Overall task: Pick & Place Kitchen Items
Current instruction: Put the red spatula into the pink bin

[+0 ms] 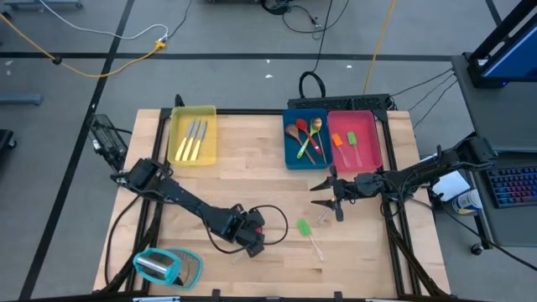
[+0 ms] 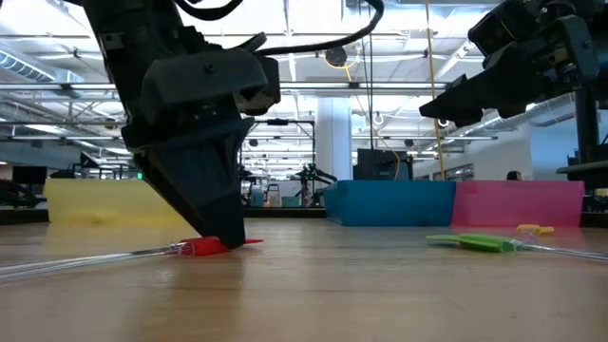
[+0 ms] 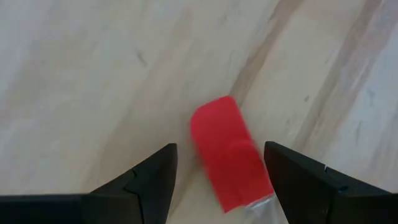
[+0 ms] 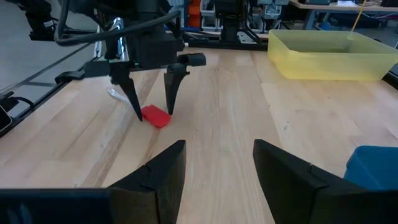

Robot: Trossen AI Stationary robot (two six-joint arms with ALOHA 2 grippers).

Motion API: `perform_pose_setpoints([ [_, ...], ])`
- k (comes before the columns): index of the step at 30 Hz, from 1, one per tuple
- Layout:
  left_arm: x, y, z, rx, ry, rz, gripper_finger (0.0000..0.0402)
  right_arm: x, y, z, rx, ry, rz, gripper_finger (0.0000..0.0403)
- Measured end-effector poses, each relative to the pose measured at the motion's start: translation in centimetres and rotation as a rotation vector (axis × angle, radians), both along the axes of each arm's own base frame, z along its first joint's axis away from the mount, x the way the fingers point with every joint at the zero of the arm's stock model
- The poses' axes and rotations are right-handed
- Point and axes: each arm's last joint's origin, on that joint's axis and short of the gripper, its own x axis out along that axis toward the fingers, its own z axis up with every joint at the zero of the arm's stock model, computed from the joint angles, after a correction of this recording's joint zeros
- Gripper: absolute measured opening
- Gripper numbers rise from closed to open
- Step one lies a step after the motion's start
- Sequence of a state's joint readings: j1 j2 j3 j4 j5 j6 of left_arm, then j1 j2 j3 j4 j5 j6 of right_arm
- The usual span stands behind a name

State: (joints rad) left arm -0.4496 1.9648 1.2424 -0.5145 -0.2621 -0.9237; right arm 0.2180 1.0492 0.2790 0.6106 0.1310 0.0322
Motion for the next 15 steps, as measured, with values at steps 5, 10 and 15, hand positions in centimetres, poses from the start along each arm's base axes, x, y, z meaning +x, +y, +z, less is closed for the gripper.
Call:
perform_pose_setpoints([
  [5,-0.39,0.35,1.08,0.025,-0.005,0.012,0.0248,0.0,0.0,0.0,0.0,0.0,0.0,0.0185],
  [10,-0.07,0.22,0.94,0.002,-0.037,0.05,0.0248,0.0,0.0,0.0,0.0,0.0,0.0,0.0185],
  [15,-0.14,-0.34,0.34,0.026,-0.044,0.05,0.0248,0.0,0.0,0.0,0.001,0.0,0.0,0.0182],
])
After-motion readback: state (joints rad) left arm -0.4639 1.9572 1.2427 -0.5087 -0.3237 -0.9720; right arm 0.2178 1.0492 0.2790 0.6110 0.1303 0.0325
